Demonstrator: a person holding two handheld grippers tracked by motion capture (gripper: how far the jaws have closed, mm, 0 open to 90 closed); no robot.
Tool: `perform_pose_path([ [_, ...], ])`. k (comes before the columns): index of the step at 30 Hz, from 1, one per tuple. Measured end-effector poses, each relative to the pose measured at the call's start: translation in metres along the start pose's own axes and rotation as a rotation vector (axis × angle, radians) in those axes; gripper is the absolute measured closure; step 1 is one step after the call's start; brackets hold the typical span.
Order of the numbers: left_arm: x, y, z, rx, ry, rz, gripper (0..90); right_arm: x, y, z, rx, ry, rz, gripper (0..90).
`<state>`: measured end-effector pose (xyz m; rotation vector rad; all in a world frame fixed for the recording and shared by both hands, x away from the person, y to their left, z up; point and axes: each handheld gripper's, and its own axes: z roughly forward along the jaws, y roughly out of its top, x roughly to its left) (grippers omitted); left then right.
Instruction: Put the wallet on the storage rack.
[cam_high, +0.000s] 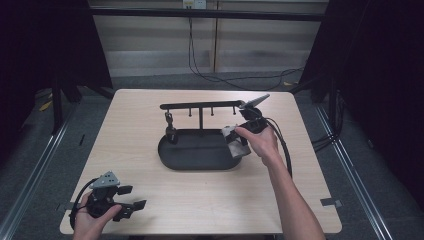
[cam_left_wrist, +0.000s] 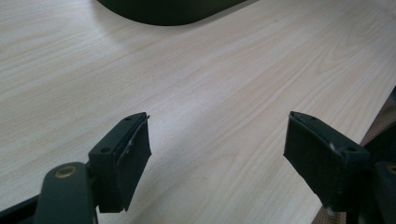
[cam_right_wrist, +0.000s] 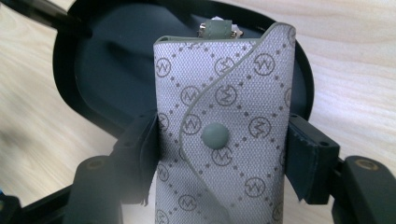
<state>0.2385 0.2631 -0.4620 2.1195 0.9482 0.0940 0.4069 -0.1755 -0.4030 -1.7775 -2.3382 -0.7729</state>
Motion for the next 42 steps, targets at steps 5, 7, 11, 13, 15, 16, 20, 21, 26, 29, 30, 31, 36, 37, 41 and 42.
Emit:
perform_pose_path([
  [5, 0.000, 0.000, 0.000, 0.001, 0.001, -0.003, 22.5, -0.005, 0.001, 0.008, -0.020, 0.008, 0.041, 34.4],
  [7, 0.000, -0.001, 0.000, -0.003, 0.001, -0.002, 22.5, -0.008, 0.001, 0.012, -0.029, 0.008, 0.050, 34.4],
  [11, 0.000, 0.000, 0.000, 0.000, -0.008, -0.001, 22.4, -0.011, 0.000, 0.021, -0.046, 0.010, 0.076, 34.4],
  [13, 0.000, 0.000, 0.000, 0.003, -0.010, 0.002, 22.4, -0.011, 0.000, 0.023, -0.049, 0.005, 0.080, 34.4],
  [15, -0.001, 0.000, 0.000, 0.003, -0.009, 0.002, 22.4, -0.011, 0.001, 0.024, -0.056, 0.009, 0.081, 34.4],
  [16, -0.001, 0.000, 0.000, 0.003, -0.007, 0.002, 22.4, -0.011, 0.001, 0.026, -0.065, 0.006, 0.084, 34.4],
  [20, 0.000, 0.000, 0.000, 0.004, -0.005, 0.003, 22.4, -0.011, 0.000, 0.034, -0.085, 0.005, 0.097, 34.4],
  [21, 0.000, 0.000, 0.000, 0.001, -0.001, 0.003, 22.4, -0.012, 0.000, 0.037, -0.082, -0.002, 0.106, 34.4],
  [26, 0.000, 0.000, 0.000, 0.004, 0.000, 0.001, 22.4, -0.014, -0.002, 0.047, -0.075, -0.002, 0.104, 34.3],
  [29, 0.000, 0.000, 0.000, 0.003, -0.003, 0.001, 22.4, -0.014, -0.003, 0.052, -0.076, 0.003, 0.103, 34.3],
  [30, 0.000, 0.000, 0.000, 0.005, -0.003, 0.002, 22.4, -0.013, -0.003, 0.053, -0.073, 0.005, 0.104, 34.2],
  [31, 0.000, 0.000, 0.000, 0.004, -0.003, 0.001, 22.4, -0.012, -0.003, 0.055, -0.072, -0.007, 0.099, 34.2],
  [36, 0.001, 0.000, -0.002, -0.009, -0.001, -0.010, 22.5, -0.009, -0.005, 0.063, -0.056, -0.010, 0.088, 33.9],
  [37, 0.001, 0.000, -0.002, -0.010, 0.001, -0.012, 22.5, -0.009, -0.006, 0.065, -0.056, -0.016, 0.089, 33.9],
  [41, 0.001, 0.000, -0.002, -0.015, 0.000, -0.011, 22.5, -0.011, -0.009, 0.070, -0.057, -0.017, 0.077, 32.5],
  [42, 0.001, 0.000, -0.002, -0.014, 0.003, -0.011, 22.4, -0.012, -0.009, 0.071, -0.056, -0.027, 0.074, 32.1],
])
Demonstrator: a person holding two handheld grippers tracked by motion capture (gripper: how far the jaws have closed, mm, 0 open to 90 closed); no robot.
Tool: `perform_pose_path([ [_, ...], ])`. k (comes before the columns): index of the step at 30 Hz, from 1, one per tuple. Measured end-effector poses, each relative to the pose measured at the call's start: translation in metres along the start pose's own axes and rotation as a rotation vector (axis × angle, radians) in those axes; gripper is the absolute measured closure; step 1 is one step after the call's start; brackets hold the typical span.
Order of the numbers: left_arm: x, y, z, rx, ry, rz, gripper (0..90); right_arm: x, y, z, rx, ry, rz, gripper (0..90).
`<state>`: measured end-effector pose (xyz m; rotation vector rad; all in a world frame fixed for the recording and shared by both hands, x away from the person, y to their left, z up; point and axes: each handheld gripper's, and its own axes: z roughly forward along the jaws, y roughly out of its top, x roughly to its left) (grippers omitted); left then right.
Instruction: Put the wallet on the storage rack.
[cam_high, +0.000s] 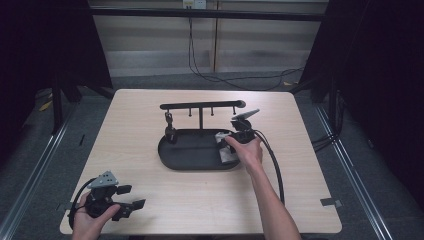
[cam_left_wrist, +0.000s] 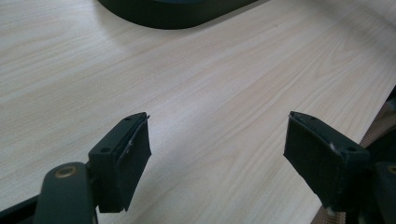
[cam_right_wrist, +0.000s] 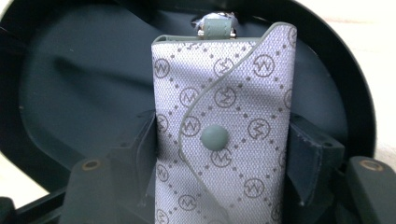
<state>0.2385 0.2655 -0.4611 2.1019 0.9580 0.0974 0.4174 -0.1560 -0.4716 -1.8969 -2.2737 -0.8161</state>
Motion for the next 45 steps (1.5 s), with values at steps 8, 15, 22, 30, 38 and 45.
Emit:
perform_pose_path([
  [8, 0.001, 0.000, 0.001, 0.004, 0.003, -0.003, 22.5, 0.002, 0.000, -0.004, -0.029, 0.014, -0.022, 27.9],
  [15, 0.001, 0.000, 0.001, 0.003, 0.003, -0.005, 22.5, 0.004, -0.001, -0.013, -0.065, 0.008, -0.048, 26.4],
  [22, 0.000, 0.000, 0.001, 0.005, 0.005, -0.006, 22.5, 0.004, -0.004, -0.032, -0.157, 0.010, -0.113, 19.6],
  [30, 0.002, -0.001, 0.000, 0.011, 0.020, -0.027, 24.0, 0.003, -0.011, -0.050, -0.161, -0.004, -0.143, 15.3],
  [38, 0.004, -0.001, 0.000, 0.008, 0.024, -0.040, 24.3, 0.001, -0.025, -0.064, -0.178, -0.008, -0.169, 16.3],
  [45, 0.005, -0.001, -0.001, 0.001, 0.027, -0.057, 25.4, -0.010, -0.045, -0.070, -0.214, -0.004, -0.170, 17.7],
])
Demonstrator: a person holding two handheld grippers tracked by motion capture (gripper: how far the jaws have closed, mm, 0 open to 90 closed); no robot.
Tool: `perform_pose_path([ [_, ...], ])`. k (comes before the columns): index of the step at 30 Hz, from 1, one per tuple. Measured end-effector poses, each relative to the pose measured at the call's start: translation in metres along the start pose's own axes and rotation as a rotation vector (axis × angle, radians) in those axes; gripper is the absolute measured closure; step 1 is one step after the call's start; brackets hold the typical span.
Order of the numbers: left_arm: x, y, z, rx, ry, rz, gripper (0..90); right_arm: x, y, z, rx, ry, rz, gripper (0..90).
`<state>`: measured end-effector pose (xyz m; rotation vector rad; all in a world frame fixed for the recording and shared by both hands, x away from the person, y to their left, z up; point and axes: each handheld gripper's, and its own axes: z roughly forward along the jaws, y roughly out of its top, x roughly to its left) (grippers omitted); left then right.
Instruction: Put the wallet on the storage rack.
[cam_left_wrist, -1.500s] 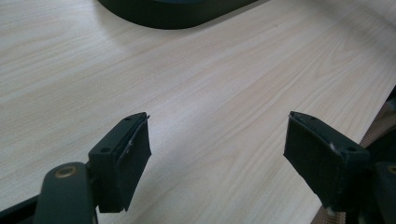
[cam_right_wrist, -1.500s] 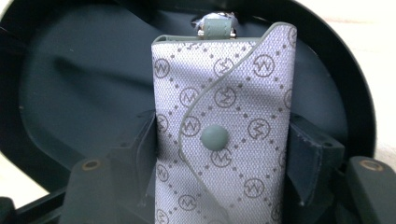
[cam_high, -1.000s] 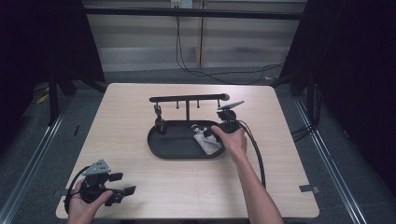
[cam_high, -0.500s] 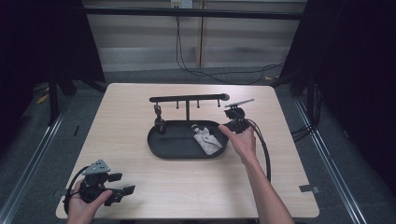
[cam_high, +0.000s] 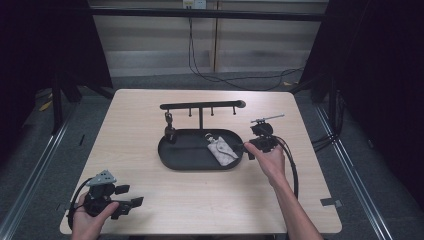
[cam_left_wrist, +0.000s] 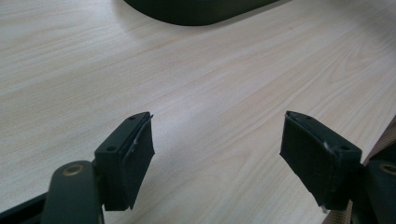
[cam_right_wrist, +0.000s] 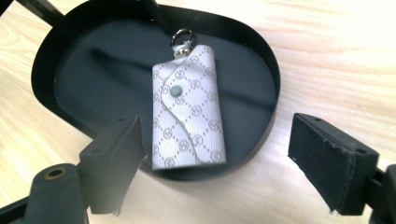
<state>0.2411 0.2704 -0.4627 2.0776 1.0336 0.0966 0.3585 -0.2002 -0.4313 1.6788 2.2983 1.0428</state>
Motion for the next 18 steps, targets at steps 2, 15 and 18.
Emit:
perform_pose_path([
  [2, 0.000, 0.000, 0.000, -0.002, -0.002, -0.001, 25.4, 0.000, -0.005, -0.004, -0.013, 0.000, -0.007, 18.0],
  [15, 0.000, -0.001, 0.000, -0.011, 0.002, -0.011, 25.3, -0.003, -0.040, -0.032, -0.069, -0.016, -0.044, 20.6],
  [18, 0.000, 0.000, -0.001, -0.014, 0.000, -0.010, 25.3, -0.004, -0.049, -0.038, -0.078, -0.013, -0.054, 22.7],
])
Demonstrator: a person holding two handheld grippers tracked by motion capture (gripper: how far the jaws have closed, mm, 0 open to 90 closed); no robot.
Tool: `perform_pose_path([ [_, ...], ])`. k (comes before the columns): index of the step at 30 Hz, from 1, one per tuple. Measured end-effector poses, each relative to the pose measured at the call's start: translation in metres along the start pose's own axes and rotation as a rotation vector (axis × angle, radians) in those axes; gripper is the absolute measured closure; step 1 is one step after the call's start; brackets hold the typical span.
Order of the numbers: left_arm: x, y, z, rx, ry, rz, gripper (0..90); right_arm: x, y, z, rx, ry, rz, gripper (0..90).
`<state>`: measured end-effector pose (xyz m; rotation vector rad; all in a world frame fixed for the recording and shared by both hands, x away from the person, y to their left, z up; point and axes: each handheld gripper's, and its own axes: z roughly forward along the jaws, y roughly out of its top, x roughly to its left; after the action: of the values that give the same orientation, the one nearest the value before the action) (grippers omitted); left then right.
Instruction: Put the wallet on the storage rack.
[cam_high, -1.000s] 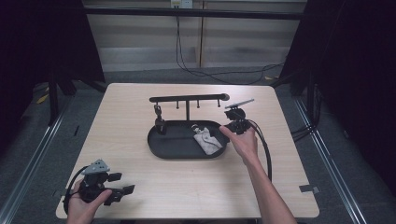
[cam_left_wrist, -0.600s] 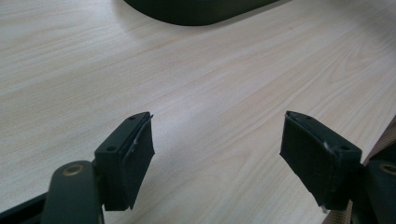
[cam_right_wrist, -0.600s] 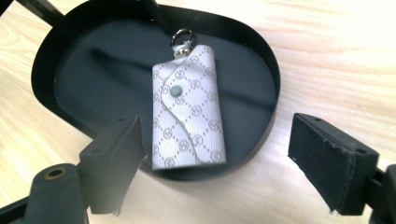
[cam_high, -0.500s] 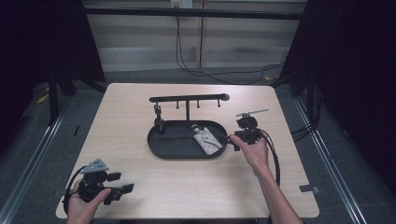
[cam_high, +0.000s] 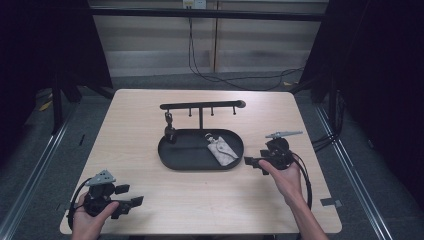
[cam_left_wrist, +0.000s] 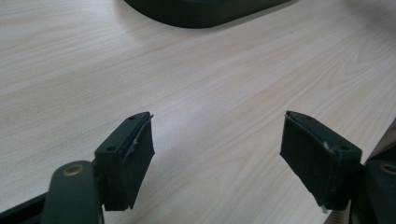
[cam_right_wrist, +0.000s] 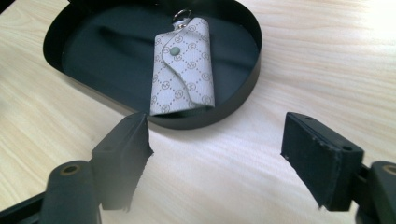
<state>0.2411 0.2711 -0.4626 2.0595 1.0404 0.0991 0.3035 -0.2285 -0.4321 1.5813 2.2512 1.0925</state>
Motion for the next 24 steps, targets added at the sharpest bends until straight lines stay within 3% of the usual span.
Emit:
perform_pose_path([
  [17, 0.000, -0.001, 0.000, 0.015, -0.004, 0.003, 25.2, -0.008, -0.059, -0.030, -0.043, -0.038, 0.014, 22.4],
  [22, -0.001, -0.001, 0.001, 0.012, -0.002, 0.000, 25.2, -0.012, -0.077, -0.032, -0.029, -0.044, 0.031, 21.6],
  [24, -0.001, 0.000, 0.001, 0.013, -0.002, 0.005, 25.2, -0.017, -0.082, -0.030, -0.012, -0.077, 0.028, 20.6],
])
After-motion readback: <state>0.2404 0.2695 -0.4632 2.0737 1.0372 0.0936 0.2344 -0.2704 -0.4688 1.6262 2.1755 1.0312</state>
